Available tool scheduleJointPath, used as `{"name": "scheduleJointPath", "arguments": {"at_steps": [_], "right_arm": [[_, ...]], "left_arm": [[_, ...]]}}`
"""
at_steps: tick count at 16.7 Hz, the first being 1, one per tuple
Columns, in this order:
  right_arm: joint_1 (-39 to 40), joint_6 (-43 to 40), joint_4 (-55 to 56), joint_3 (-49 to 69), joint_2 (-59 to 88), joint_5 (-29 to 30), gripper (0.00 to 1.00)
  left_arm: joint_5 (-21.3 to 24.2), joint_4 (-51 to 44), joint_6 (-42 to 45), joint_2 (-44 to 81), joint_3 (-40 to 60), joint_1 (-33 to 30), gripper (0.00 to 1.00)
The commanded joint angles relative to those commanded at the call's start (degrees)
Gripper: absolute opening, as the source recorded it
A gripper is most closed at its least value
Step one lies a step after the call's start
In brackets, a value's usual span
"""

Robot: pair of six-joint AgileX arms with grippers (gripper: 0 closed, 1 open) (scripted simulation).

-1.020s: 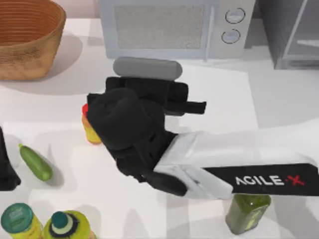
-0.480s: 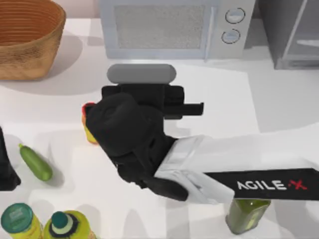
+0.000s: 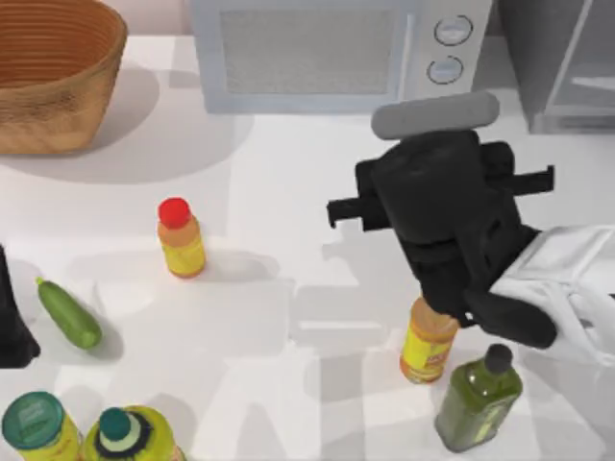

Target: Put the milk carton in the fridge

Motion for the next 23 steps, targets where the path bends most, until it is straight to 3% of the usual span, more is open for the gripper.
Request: {"name": "scheduleJointPath", "arguments": {"at_steps": [7,13,18,23], "right_arm": [[-15.35,-6.0,-4.01,-17.92,-42.55,-16.98,0.0],[-34.07,-9.98,-7.07,-38.28,-78.41,-33.16,0.0],[-45.53,-13.3,-11.81,-49.14,-92.84,-43.29,0.0],[-46.64,-13.83,-12.67,-50.14,-94.37,-44.26,0.0]], "left_arm": [[0.0,0.0,0.0,0.0,0.0,0.0,1.0],[0.0,0.0,0.0,0.0,0.0,0.0,1.0],[0.0,0.0,0.0,0.0,0.0,0.0,1.0],[0.0,0.0,0.0,0.0,0.0,0.0,1.0]]}}
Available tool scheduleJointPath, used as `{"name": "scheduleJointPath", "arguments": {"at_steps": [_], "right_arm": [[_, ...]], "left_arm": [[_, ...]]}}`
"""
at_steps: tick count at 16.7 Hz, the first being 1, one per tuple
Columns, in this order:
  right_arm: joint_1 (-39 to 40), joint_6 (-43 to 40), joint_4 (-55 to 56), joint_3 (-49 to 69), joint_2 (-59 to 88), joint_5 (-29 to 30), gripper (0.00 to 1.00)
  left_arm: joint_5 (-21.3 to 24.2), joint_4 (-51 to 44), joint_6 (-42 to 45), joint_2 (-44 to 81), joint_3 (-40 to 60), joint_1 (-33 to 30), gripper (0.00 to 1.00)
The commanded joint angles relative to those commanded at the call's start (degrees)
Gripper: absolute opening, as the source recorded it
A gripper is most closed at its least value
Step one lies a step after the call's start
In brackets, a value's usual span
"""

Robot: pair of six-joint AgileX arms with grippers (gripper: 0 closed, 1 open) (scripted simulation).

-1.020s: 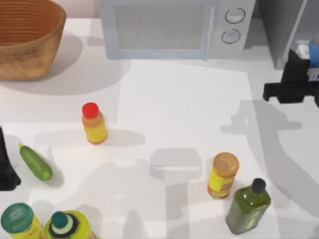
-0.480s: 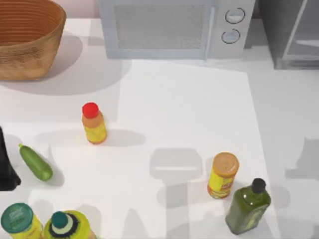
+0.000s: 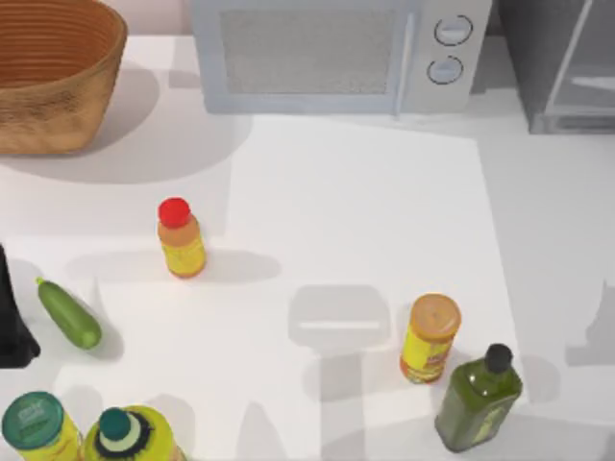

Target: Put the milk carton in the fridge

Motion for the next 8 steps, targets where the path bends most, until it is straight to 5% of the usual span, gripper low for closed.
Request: {"name": "scheduleJointPath", "arguments": {"at_steps": [8], "right_arm": [[-1.55,0.31,9.56,7.86,12.87,-2.26,0.0]], "left_arm": [[0.0,0.0,0.0,0.0,0.0,0.0,1.0]]}}
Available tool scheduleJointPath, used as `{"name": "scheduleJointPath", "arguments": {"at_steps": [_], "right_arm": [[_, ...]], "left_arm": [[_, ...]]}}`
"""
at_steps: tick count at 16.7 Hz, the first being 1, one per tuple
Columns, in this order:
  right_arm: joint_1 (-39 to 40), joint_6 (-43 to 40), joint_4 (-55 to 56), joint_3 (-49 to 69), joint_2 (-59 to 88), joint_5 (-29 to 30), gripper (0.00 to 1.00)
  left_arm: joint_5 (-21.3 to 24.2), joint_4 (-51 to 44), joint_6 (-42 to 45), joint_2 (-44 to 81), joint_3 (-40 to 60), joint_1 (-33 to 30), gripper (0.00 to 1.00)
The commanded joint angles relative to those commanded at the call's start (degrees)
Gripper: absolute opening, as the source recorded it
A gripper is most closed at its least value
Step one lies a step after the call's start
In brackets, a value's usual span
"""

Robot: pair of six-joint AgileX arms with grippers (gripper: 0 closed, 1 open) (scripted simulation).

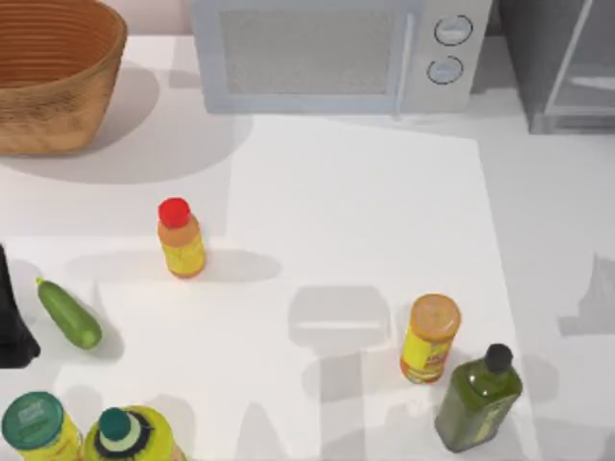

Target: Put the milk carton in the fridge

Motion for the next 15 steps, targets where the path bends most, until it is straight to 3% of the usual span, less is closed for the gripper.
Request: {"name": "scheduleJointPath", "arguments": {"at_steps": [15], "right_arm": [[-10.65,0.67,47.65,38.82,91.35,-10.65,0.0]], "left_arm": [[0.0,0.0,0.0,0.0,0.0,0.0,1.0]]}}
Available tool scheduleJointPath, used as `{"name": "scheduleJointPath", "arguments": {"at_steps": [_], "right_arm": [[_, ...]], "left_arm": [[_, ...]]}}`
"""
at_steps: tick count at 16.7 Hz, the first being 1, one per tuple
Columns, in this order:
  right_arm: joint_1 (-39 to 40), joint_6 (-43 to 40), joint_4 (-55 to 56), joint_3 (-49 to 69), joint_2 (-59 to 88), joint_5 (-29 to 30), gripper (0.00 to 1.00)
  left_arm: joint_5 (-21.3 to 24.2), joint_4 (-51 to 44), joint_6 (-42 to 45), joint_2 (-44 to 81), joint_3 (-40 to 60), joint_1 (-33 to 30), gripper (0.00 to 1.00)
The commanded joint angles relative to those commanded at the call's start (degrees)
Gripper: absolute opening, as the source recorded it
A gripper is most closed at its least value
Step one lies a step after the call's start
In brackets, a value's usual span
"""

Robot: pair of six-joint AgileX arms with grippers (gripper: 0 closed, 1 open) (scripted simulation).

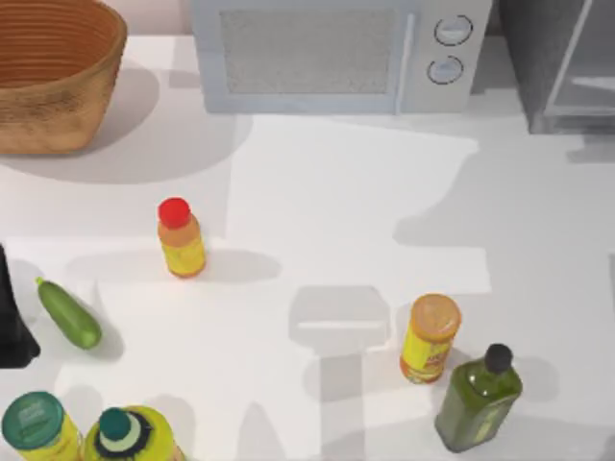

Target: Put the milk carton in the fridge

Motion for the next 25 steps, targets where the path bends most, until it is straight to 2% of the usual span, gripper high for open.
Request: {"name": "scheduleJointPath", "arguments": {"at_steps": [6,13,17,25], "right_arm": [[-3.37,-0.05,10.53,8.47,18.7,-1.63,0.0],[-3.5,0.15,11.36,9.38,19.76,-1.7,0.0],[-5.62,2.69,6.61,15.74,20.1,-0.11,0.0],[-2.77,2.56,-7.63,41.85,30.71,1.6,0.0]], "left_arm": [[0.0,0.0,0.0,0.0,0.0,0.0,1.0],[0.0,0.0,0.0,0.0,0.0,0.0,1.0],[0.0,0.0,0.0,0.0,0.0,0.0,1.0],[0.0,0.0,0.0,0.0,0.0,0.0,1.0]]}}
